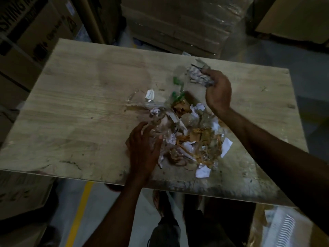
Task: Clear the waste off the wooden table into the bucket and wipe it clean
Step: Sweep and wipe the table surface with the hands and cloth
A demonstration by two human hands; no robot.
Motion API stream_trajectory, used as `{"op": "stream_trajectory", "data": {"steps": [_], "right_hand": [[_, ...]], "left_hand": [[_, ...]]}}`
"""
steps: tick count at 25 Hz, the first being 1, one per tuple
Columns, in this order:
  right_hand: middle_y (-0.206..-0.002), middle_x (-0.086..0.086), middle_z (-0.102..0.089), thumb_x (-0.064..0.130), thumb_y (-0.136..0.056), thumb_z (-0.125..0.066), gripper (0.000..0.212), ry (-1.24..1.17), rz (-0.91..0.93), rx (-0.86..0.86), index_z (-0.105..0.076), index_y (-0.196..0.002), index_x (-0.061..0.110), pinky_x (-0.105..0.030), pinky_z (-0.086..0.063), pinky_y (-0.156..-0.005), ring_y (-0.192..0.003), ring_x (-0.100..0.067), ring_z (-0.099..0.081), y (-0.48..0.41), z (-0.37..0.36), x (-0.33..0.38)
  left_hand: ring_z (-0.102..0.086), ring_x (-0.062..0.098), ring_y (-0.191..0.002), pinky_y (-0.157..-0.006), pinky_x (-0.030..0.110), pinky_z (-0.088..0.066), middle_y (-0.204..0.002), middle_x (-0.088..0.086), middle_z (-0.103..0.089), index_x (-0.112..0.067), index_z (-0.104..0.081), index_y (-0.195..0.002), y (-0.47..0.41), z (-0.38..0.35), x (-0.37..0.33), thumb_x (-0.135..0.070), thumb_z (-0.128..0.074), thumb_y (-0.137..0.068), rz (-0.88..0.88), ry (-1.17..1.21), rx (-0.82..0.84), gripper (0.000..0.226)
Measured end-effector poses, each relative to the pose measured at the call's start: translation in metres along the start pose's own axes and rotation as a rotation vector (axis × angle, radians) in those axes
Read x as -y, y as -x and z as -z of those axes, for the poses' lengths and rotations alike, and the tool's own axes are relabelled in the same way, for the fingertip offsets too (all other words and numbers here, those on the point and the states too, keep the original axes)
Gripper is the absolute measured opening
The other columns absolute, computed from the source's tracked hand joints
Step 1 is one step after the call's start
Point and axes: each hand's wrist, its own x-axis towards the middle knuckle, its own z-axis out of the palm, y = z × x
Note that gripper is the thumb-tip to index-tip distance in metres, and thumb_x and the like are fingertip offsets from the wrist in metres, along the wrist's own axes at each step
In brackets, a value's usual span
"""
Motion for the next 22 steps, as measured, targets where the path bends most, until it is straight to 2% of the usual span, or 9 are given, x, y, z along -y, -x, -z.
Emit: {"op": "stream_trajectory", "data": {"steps": [4, 7, 10, 13, 15, 17, 19, 20, 22], "right_hand": [[-0.129, -0.017, -0.068, 0.015, -0.081, -0.048, 0.055, 0.05, 0.234, 0.2, -0.066, -0.133, 0.011, -0.039, -0.046, -0.098, -0.116, -0.038, -0.06, -0.006, -0.03, 0.048], [-0.135, -0.014, -0.064, 0.019, -0.084, -0.068, 0.056, 0.24, 0.362, 0.466, -0.061, -0.14, 0.018, -0.047, -0.049, -0.097, -0.118, -0.039, -0.057, -0.013, -0.072, 0.079], [-0.149, -0.008, -0.055, 0.024, -0.091, -0.067, 0.061, 0.4, 0.484, 0.66, -0.052, -0.15, 0.026, -0.045, -0.044, -0.101, -0.13, -0.035, -0.05, -0.007, -0.102, 0.098], [-0.151, -0.007, -0.052, 0.026, -0.095, -0.062, 0.054, 0.446, 0.504, 0.767, -0.053, -0.149, 0.03, -0.045, -0.042, -0.104, -0.133, -0.032, -0.049, 0.002, -0.098, 0.1], [-0.145, -0.008, -0.058, 0.025, -0.093, -0.064, 0.05, 0.419, 0.509, 0.736, -0.058, -0.143, 0.029, -0.047, -0.046, -0.102, -0.128, -0.034, -0.053, 0.009, -0.081, 0.088], [-0.132, -0.014, -0.065, 0.025, -0.088, -0.067, 0.048, 0.25, 0.518, 0.506, -0.064, -0.136, 0.019, -0.048, -0.051, -0.096, -0.117, -0.038, -0.06, 0.008, -0.061, 0.064], [-0.123, -0.021, -0.068, 0.012, -0.087, -0.063, 0.044, 0.097, 0.377, 0.259, -0.067, -0.13, 0.008, -0.043, -0.051, -0.093, -0.112, -0.039, -0.064, -0.006, -0.051, 0.045], [-0.122, -0.022, -0.068, 0.008, -0.087, -0.059, 0.045, 0.104, 0.265, 0.205, -0.066, -0.131, 0.008, -0.04, -0.049, -0.092, -0.111, -0.039, -0.064, -0.016, -0.05, 0.04], [-0.122, -0.022, -0.069, 0.02, -0.085, -0.054, 0.051, 0.17, 0.085, 0.242, -0.064, -0.134, 0.013, -0.039, -0.05, -0.089, -0.11, -0.04, -0.065, -0.039, -0.063, 0.032]], "left_hand": [[-0.04, 0.024, -0.137, -0.114, 0.045, -0.03, -0.146, -0.001, -0.04, -0.024, -0.058, -0.131, 0.002, 0.007, 0.009, -0.048, -0.051, -0.097, 0.04, 0.017, -0.067, 0.043], [-0.041, 0.025, -0.137, -0.111, 0.054, -0.035, -0.145, 0.003, -0.041, -0.021, -0.057, -0.133, 0.01, 0.007, 0.027, -0.051, -0.044, -0.101, 0.146, 0.096, -0.173, 0.046], [-0.04, 0.025, -0.139, -0.111, 0.055, -0.036, -0.148, 0.004, -0.041, -0.018, -0.054, -0.138, 0.014, 0.005, 0.04, -0.052, -0.042, -0.101, 0.284, 0.169, -0.235, 0.052], [-0.039, 0.026, -0.142, -0.115, 0.05, -0.034, -0.152, 0.008, -0.041, -0.015, -0.051, -0.142, 0.013, 0.006, 0.043, -0.054, -0.041, -0.1, 0.285, 0.16, -0.224, 0.059], [-0.037, 0.025, -0.143, -0.117, 0.048, -0.032, -0.154, 0.008, -0.04, -0.015, -0.048, -0.146, 0.016, 0.007, 0.042, -0.057, -0.039, -0.099, 0.28, 0.137, -0.165, 0.064], [-0.038, 0.024, -0.143, -0.117, 0.047, -0.032, -0.154, 0.007, -0.041, -0.016, -0.047, -0.148, 0.017, 0.008, 0.042, -0.059, -0.037, -0.098, 0.261, 0.115, -0.115, 0.066], [-0.039, 0.023, -0.142, -0.116, 0.047, -0.033, -0.153, 0.005, -0.044, -0.02, -0.048, -0.147, 0.017, 0.007, 0.043, -0.059, -0.036, -0.099, 0.237, 0.101, -0.094, 0.064], [-0.039, 0.022, -0.141, -0.116, 0.045, -0.032, -0.153, 0.004, -0.045, -0.021, -0.047, -0.147, 0.017, 0.006, 0.044, -0.059, -0.036, -0.099, 0.22, 0.083, -0.081, 0.062], [-0.039, 0.021, -0.142, -0.115, 0.042, -0.03, -0.152, 0.002, -0.047, -0.024, -0.047, -0.148, 0.017, 0.005, 0.045, -0.059, -0.034, -0.099, 0.184, 0.029, -0.054, 0.062]]}}
